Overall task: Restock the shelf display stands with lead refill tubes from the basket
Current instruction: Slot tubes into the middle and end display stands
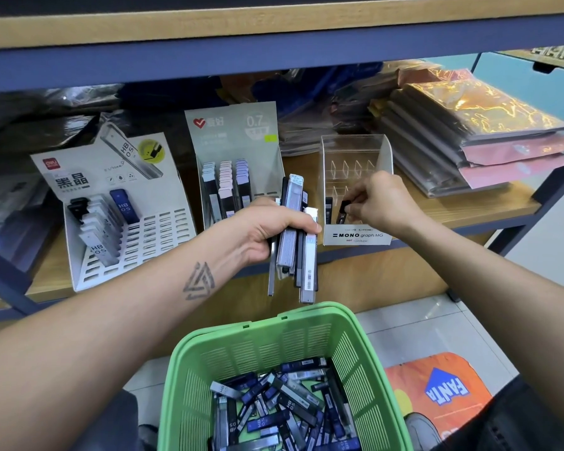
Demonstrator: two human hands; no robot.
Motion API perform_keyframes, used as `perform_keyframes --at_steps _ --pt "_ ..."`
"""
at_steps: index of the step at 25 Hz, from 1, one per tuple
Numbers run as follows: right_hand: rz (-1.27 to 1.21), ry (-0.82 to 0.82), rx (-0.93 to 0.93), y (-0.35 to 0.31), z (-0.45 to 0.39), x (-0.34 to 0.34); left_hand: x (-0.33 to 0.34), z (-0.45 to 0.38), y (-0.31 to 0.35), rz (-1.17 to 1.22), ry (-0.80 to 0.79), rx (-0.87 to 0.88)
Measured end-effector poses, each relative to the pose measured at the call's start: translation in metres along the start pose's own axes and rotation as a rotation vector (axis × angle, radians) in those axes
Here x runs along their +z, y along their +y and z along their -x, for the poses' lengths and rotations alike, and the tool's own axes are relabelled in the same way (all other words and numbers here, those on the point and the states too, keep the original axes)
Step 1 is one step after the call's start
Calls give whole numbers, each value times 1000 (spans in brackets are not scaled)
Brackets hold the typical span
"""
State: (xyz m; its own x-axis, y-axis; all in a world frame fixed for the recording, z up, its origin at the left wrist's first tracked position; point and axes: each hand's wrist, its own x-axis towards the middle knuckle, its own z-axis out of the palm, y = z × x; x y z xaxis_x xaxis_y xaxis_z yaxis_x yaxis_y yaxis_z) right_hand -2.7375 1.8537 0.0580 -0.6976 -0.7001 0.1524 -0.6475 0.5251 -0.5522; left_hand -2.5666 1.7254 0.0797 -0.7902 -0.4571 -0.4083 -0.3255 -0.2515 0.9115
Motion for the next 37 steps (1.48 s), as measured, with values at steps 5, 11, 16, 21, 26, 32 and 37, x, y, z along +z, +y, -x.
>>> perform_keyframes --at_steps 5,11,16,21,26,32,37 --pt "-21 71 -2 3 -1 8 -2 1 -1 0 -4 -9" --pt "-12 94 -27 3 -1 8 -3 0 0 -5 -6 -17" --pt "54 151 -103 -3 3 9 -3 2 -1 8 4 -1" --pt "-451 -51 -33 -35 19 -1 -6 9 1 45 0 18" --pt "-875 -549 14 -48 36 -6 -11 26 3 81 -3 21" --pt "-998 -766 -20 -71 42 -2 -33 51 -2 141 28 -4" --pt "-771 -669 -161 -106 40 20 -59 70 -5 199 21 -12"
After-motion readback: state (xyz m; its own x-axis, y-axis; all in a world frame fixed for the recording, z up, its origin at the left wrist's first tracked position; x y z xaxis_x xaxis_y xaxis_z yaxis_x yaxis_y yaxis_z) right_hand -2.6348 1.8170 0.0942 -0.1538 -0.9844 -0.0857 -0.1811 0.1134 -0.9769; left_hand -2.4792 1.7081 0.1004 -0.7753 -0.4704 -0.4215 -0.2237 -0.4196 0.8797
